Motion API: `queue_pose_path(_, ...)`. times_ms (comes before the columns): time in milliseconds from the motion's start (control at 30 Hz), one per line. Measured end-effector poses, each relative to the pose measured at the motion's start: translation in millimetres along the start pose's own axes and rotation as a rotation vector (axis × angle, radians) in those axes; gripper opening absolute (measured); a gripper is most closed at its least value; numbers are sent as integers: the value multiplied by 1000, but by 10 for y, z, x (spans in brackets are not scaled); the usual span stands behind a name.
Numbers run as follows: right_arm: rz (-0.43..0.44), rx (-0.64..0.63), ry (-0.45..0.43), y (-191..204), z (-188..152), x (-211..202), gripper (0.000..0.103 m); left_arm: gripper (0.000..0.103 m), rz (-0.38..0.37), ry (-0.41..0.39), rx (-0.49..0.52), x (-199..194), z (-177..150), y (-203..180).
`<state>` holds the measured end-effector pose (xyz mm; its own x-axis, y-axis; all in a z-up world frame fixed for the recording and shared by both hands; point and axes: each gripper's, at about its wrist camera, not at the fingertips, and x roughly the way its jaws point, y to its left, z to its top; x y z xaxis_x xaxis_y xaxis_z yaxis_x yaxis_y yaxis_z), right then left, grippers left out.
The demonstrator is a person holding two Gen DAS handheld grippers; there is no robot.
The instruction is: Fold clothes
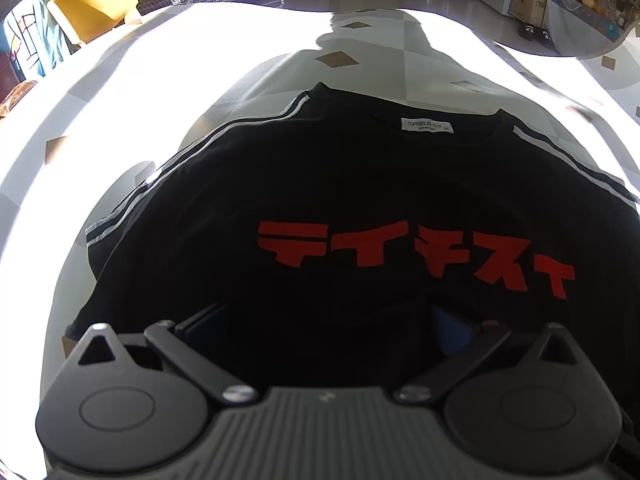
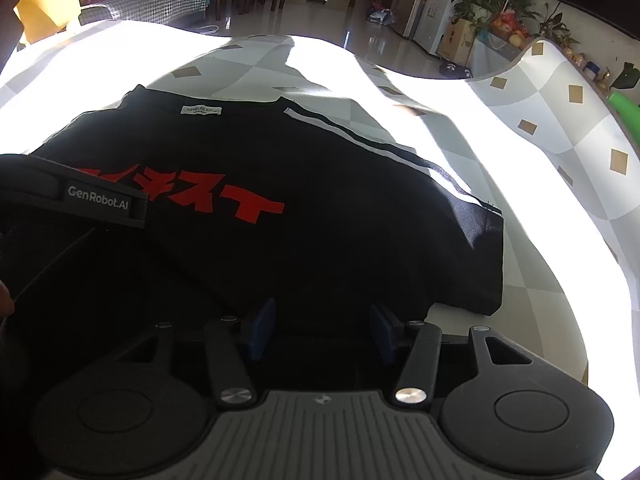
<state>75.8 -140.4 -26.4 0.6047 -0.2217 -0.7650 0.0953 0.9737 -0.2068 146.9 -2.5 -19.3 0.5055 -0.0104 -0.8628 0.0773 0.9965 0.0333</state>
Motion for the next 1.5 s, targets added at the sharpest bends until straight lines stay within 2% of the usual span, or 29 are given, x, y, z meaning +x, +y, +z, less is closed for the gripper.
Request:
queue_pose_path(333, 6, 2, -3, 25, -9, -6, 51, 103, -30, -13, 56, 82, 193, -97)
queue_pose_path(533, 10, 3, -13, -11, 21, -23, 51, 103, -28, 9, 41, 29, 176, -34)
queue_pose_path(800, 24, 58, -75, -121, 165, -96, 51, 103, -11, 35, -35, -184, -55, 218)
queue_pose_path(967, 23, 98, -62, -215, 249, 9, 51, 103, 26, 41, 11, -294, -324, 258)
queue_pose_path(1167, 28, 137, -36, -299, 325, 168, 51, 103, -5, 66, -16, -277, -319, 390)
queue_pose_path(1300, 32, 163, -18, -354, 375, 273, 51, 103, -13, 71, -6, -328, -458, 425)
queue_pose_path(1400, 32, 176, -8, -378, 397, 358, 51, 103, -18, 68, 1, -116, -594, 390)
queue_pose_path(1500, 31, 185, -6, -388, 409, 441, 52, 103, -20, 65, 3, -130, -600, 382)
